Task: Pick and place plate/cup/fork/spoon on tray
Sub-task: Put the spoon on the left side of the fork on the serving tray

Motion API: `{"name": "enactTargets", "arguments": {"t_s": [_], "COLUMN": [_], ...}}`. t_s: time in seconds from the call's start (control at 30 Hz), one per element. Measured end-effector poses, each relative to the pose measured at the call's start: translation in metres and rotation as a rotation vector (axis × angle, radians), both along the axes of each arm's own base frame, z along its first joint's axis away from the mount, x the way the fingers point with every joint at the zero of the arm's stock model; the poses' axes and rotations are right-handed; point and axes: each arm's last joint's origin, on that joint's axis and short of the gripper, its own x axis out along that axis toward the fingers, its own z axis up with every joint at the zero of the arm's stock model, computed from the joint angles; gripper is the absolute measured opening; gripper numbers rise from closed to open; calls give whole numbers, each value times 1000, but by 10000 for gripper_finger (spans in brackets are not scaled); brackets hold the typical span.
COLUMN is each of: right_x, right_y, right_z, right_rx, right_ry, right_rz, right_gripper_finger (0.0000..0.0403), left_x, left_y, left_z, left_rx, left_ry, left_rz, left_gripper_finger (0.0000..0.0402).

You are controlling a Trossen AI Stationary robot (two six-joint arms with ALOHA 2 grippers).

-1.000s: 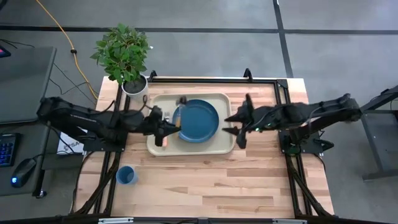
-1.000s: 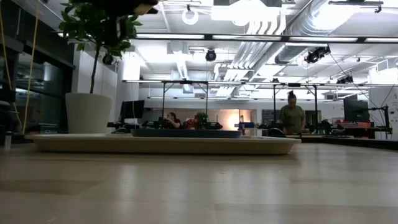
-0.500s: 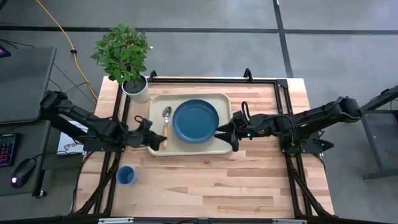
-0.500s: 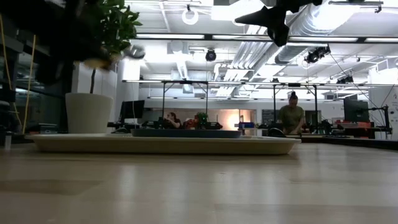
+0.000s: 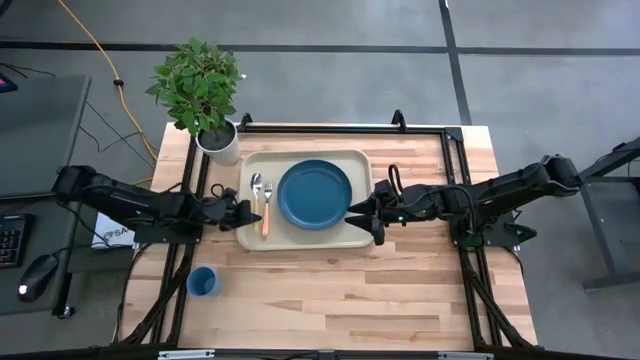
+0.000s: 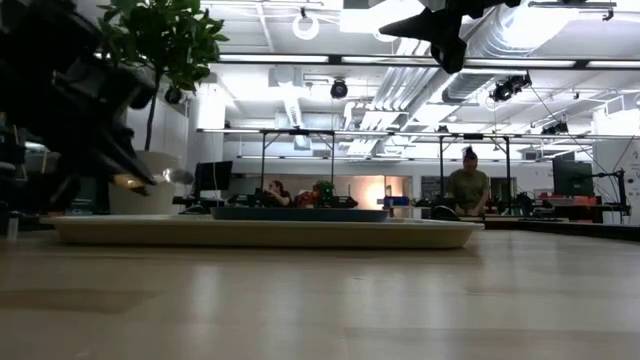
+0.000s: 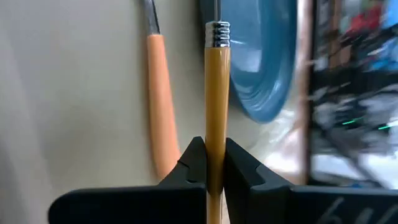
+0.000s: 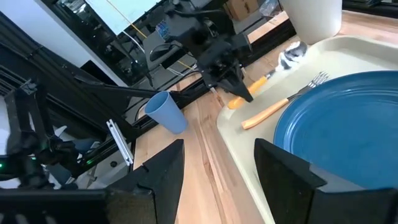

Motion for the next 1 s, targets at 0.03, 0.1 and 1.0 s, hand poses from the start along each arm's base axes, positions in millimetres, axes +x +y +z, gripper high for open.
{"name": "enactTargets", "arguments": {"t_s": [0.03, 0.1, 1.0], "right_x": [0, 0, 0], "right_y": [0, 0, 0], "right_z": [0, 0, 0], "right_rx": [0, 0, -7], "right_ry": [0, -1, -1], "right_rz": [0, 0, -10], "right_gripper_finger": [186, 186, 186], "left_x": [-2, -6, -4], "left_y": [1, 3, 9], "left_z": [-6, -15, -31], "left_rx": [-27, -67, -149], "left_ry": [-22, -24, 142], "left_rz": [13, 48, 58], "left_gripper_finger": [0, 0, 0]}}
